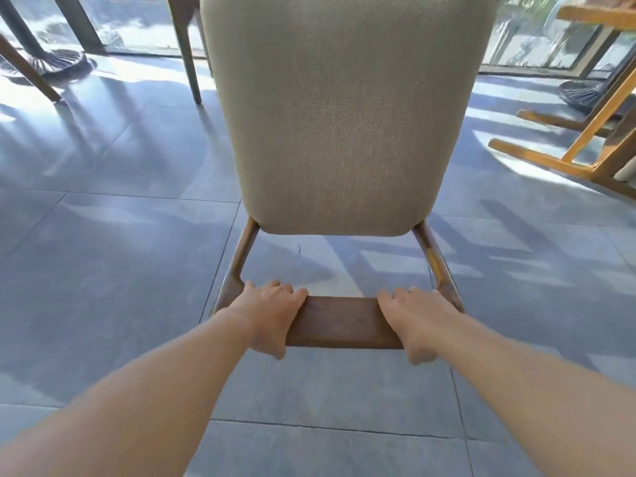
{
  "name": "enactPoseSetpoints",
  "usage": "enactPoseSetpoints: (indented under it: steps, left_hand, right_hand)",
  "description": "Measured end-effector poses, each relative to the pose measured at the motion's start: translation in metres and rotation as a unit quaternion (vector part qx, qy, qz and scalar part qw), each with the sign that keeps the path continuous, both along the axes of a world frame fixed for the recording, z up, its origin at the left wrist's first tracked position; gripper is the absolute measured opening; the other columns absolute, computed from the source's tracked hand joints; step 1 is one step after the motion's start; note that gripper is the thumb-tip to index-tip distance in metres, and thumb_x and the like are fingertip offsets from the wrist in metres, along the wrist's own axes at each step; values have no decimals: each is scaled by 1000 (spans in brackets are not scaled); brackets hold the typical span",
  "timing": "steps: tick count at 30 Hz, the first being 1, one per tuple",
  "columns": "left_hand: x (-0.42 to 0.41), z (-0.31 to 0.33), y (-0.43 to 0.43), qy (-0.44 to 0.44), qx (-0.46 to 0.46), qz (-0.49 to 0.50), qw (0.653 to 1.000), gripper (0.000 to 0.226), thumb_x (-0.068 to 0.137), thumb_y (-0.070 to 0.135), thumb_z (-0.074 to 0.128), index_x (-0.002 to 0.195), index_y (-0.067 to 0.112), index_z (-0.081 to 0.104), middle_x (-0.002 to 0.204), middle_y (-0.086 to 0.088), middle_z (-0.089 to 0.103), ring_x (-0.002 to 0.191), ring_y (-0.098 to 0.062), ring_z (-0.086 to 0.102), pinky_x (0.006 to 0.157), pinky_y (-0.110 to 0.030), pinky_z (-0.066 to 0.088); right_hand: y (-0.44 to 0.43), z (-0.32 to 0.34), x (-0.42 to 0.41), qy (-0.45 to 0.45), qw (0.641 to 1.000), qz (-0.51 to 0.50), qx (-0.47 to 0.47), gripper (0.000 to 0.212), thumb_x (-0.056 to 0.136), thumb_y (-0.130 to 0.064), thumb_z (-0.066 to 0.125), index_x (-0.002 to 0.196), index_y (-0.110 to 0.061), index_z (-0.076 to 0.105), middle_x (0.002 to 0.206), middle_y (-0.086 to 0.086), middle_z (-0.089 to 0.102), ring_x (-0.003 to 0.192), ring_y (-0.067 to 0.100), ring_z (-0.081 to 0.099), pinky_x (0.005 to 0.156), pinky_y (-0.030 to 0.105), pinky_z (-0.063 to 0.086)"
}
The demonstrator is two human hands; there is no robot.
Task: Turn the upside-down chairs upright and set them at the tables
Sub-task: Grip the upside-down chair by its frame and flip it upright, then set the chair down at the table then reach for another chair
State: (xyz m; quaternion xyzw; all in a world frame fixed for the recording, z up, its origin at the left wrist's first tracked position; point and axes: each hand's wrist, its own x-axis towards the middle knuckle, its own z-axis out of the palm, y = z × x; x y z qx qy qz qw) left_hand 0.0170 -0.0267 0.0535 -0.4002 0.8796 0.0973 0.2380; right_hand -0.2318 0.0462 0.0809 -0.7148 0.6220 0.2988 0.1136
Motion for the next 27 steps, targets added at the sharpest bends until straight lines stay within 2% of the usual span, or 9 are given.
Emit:
enactPoseSetpoints:
  steps: [3, 6, 10, 12, 14, 17, 21, 25, 27]
  left_hand:
    - [-5, 83, -7, 19, 23, 23, 999, 65, 58, 36, 75, 116, 30, 45, 101, 6, 55, 100, -21, 52, 86, -48, 49]
    - [-9, 159, -20, 28, 44, 42, 998, 57, 60, 32, 73, 112, 29, 48, 94, 7, 55, 91, -20, 55, 82, -43, 49]
    - [-16, 245, -39, 31, 36, 58, 997, 35, 64, 21, 63, 98, 23, 52, 85, 2, 55, 81, -19, 58, 65, -34, 49]
    - [-19, 283, -52, 23, 20, 54, 998, 27, 68, 16, 57, 95, 21, 54, 84, 0, 54, 78, -19, 56, 63, -33, 49]
    - [-22, 315, -66, 17, -6, 44, 999, 22, 72, 14, 54, 94, 20, 55, 86, 0, 54, 79, -19, 56, 65, -33, 50]
    - [-24, 342, -90, 40, -54, 34, 997, 14, 83, 16, 53, 95, 21, 60, 92, 1, 60, 86, -23, 62, 75, -37, 54]
    - [-33, 361, -132, 99, -87, 43, 990, 2, 95, 22, 58, 96, 21, 59, 98, 2, 66, 89, -23, 62, 80, -38, 51]
    - [-45, 377, -177, 143, -109, 48, 982, 3, 90, 16, 57, 92, 18, 56, 85, 1, 60, 81, -27, 59, 74, -40, 48]
    - [-52, 386, -206, 152, -127, 43, 979, 7, 86, 13, 56, 89, 19, 55, 78, 4, 55, 75, -25, 56, 70, -37, 39]
  right_hand:
    - [-9, 79, -9, -33, 999, 6, 5, 60, 71, -18, 74, 120, -16, 40, 100, 2, 49, 91, 26, 58, 67, 40, 48]
    - [-23, 156, -11, -62, 998, 2, 12, 40, 72, -20, 67, 103, -20, 42, 92, -1, 52, 75, 18, 56, 58, 34, 42]
    - [-39, 231, -21, -103, 995, -1, -1, 39, 73, -22, 62, 102, -22, 35, 92, 0, 54, 82, 24, 60, 64, 38, 50]
    - [-50, 263, -29, -129, 992, -2, -14, 40, 72, -20, 60, 102, -22, 33, 91, 1, 54, 82, 26, 60, 67, 42, 55]
    - [-67, 291, -38, -145, 989, -2, -33, 36, 73, -18, 58, 104, -22, 40, 92, 2, 55, 82, 25, 61, 67, 42, 56]
    - [-88, 314, -55, -156, 982, 13, -108, 24, 81, -15, 57, 103, -20, 51, 101, 1, 51, 91, 25, 58, 70, 40, 53]
    - [-128, 326, -65, -147, 966, -3, -214, 17, 84, -3, 55, 95, -16, 56, 99, 2, 36, 86, 22, 37, 65, 35, 37]
    - [-172, 344, -77, -165, 951, -35, -260, 18, 82, 0, 61, 94, -12, 55, 90, 2, 40, 79, 28, 45, 64, 39, 44]
    - [-196, 354, -86, -169, 946, -40, -273, 18, 82, 0, 62, 96, -12, 61, 87, 3, 46, 78, 31, 54, 65, 39, 46]
